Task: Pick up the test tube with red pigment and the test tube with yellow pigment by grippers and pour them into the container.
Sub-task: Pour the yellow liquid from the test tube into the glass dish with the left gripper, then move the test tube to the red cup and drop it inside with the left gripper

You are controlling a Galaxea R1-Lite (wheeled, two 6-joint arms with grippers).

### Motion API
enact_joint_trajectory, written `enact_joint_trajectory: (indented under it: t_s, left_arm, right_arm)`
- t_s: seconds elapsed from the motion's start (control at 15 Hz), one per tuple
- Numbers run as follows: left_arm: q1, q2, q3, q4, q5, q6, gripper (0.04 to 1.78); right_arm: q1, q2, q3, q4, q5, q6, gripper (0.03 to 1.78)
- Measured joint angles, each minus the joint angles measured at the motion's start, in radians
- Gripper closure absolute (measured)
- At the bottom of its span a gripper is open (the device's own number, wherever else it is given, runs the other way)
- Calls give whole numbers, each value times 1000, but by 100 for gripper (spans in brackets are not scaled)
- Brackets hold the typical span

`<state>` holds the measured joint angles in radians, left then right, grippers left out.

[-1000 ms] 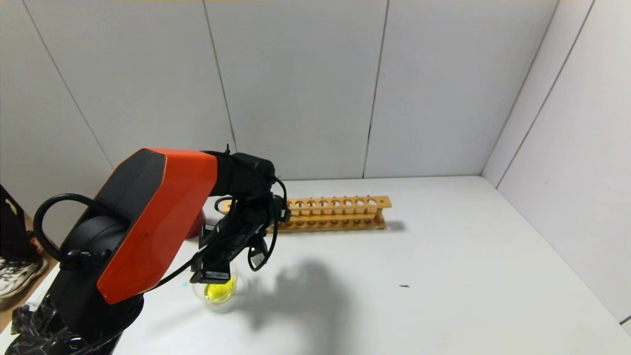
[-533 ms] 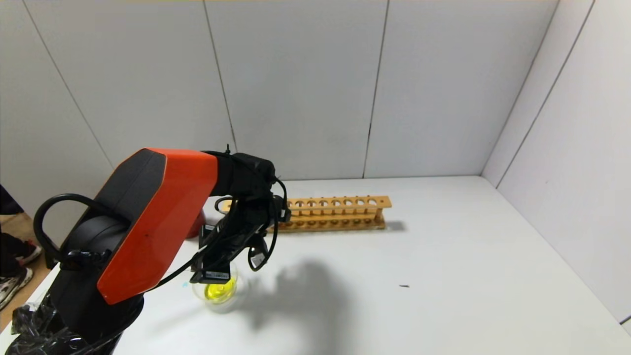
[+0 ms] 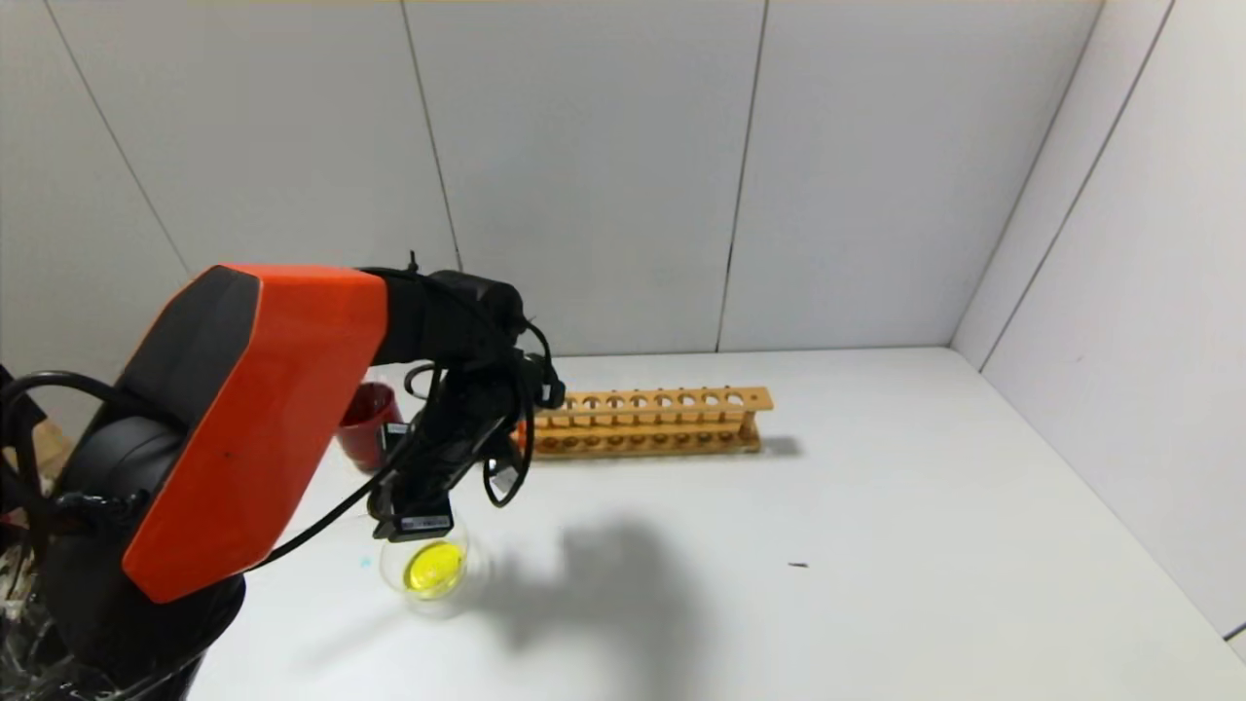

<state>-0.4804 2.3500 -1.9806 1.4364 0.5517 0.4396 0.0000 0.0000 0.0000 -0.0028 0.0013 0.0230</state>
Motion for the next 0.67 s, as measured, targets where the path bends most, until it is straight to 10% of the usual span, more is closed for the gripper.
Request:
enact_joint_trajectory:
  t_s: [0.67]
  left_arm:
    - [145, -324, 9, -135, -165, -226, 153]
  right_arm:
    - [0, 0, 0, 0, 0, 0, 10]
